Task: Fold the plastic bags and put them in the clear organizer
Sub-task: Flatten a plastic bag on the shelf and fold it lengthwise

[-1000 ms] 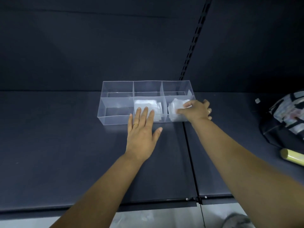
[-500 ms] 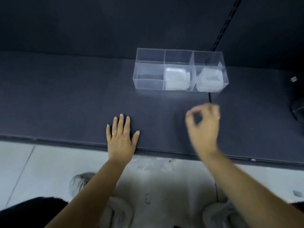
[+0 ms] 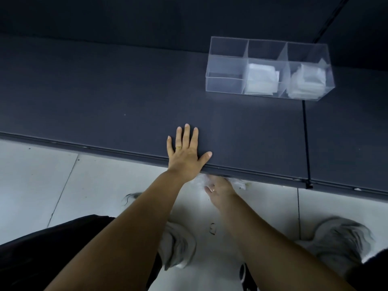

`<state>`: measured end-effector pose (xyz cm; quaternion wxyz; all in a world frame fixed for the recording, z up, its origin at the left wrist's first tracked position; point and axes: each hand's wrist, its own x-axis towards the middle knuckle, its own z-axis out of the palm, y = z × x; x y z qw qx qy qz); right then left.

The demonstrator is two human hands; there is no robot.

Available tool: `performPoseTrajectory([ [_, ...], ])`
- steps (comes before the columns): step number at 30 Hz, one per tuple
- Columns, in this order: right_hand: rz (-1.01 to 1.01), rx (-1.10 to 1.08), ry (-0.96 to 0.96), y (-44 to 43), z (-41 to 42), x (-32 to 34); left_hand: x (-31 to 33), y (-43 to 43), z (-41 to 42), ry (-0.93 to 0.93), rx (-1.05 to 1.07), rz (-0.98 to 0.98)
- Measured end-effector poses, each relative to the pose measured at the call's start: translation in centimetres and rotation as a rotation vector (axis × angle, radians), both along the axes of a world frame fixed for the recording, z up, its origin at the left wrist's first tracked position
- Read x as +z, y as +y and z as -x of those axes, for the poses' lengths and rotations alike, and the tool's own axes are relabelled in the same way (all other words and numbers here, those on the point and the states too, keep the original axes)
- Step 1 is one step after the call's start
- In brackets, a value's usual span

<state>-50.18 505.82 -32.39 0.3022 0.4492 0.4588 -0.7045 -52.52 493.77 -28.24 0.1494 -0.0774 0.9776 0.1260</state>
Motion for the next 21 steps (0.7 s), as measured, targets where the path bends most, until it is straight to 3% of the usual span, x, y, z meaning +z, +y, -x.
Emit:
performPoseTrajectory([
  [4,-0.06,0.129,-0.047,1.4,-2.1,1.8,0.6,0.1,0.2,-0.029,0.017,-0.05],
  [8,0.247,0.312,0.143,5.6,-5.1,7.0,3.6,-0.2,0.2,-0.105,0.095,-0.277],
  [9,0.28,0.303,0.197,6.8,-5.0,8.4,5.0,-0.1,0.3,-0.143,0.153,-0.429],
  [12,0.215,0.324,0.394,9.0,-2.7,12.6,9.6,1.3,-0.2,-0.358,0.275,-1.181],
  [14,0.07,0.367,0.535,10.0,-0.7,15.2,12.0,3.1,-0.9,-0.443,0.152,-1.355],
  [16,-0.037,0.417,0.633,10.6,0.5,17.7,13.3,5.4,-1.1,-0.36,0.138,-1.302],
  [18,-0.145,0.445,0.644,11.7,1.1,19.4,14.2,6.7,-1.0,-0.153,0.301,-1.262],
  [21,-0.259,0.294,0.584,14.7,1.7,20.7,14.8,6.9,-0.9,0.08,0.492,-1.304],
])
